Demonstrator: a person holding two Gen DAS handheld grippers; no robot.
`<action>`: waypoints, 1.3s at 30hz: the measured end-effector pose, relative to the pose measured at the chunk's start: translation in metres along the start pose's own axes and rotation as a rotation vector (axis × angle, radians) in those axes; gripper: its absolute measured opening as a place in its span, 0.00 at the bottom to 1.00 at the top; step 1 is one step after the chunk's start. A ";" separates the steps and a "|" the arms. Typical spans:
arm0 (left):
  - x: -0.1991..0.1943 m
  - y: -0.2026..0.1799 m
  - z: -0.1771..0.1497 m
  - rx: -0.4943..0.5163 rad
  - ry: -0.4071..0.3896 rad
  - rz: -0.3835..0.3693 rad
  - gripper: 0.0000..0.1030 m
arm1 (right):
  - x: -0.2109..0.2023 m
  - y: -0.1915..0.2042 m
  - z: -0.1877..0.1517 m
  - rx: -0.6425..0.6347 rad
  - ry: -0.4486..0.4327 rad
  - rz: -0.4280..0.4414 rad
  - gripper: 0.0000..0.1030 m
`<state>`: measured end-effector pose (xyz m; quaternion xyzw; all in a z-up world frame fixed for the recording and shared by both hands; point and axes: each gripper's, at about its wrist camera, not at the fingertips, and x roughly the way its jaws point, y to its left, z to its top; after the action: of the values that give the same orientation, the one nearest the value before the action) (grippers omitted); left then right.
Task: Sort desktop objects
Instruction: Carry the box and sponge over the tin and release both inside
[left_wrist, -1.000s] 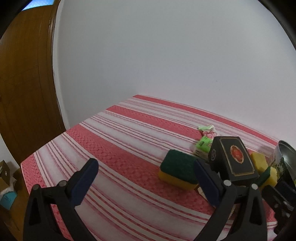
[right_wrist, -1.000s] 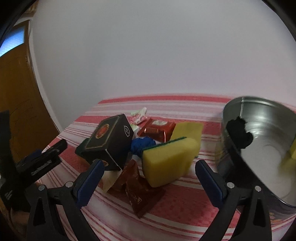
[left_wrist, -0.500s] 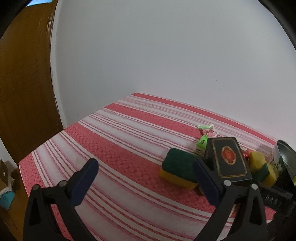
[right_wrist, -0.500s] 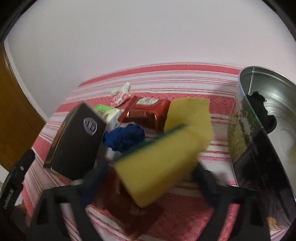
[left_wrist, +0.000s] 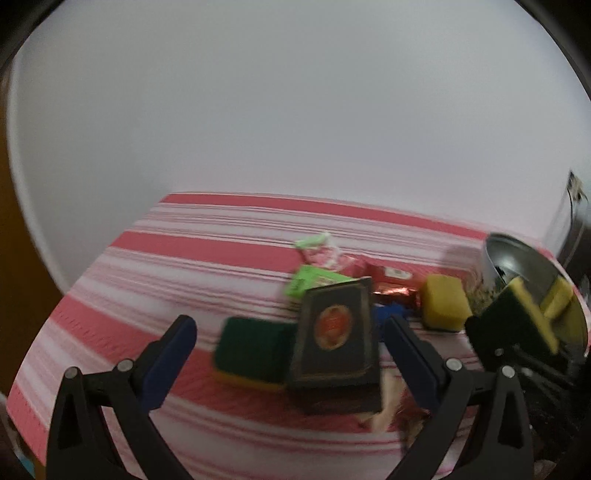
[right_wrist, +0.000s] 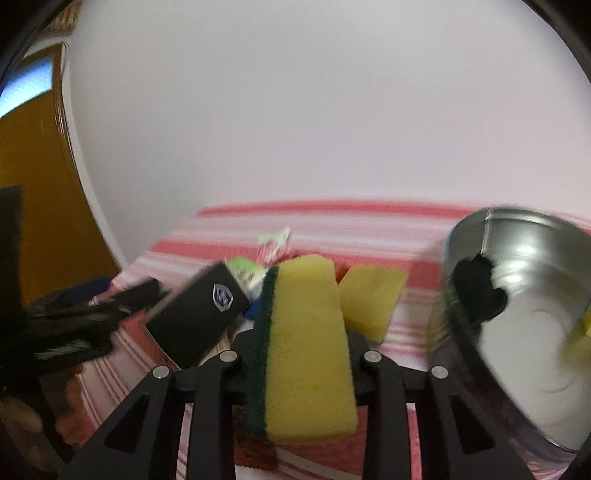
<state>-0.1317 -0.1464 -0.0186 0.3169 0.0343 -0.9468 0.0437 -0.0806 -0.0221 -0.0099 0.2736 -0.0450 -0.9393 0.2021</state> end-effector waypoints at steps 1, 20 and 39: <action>0.009 -0.007 0.002 0.016 0.019 0.005 0.99 | -0.005 -0.002 0.000 0.007 -0.022 -0.006 0.31; 0.013 -0.018 -0.013 -0.065 0.006 -0.044 0.55 | -0.022 -0.016 0.002 0.030 -0.093 0.045 0.32; -0.019 -0.043 -0.013 -0.014 -0.064 0.001 0.55 | -0.037 -0.022 -0.007 0.008 -0.110 0.004 0.32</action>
<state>-0.1139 -0.1012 -0.0159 0.2861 0.0392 -0.9562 0.0472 -0.0563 0.0126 -0.0023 0.2221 -0.0603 -0.9523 0.2004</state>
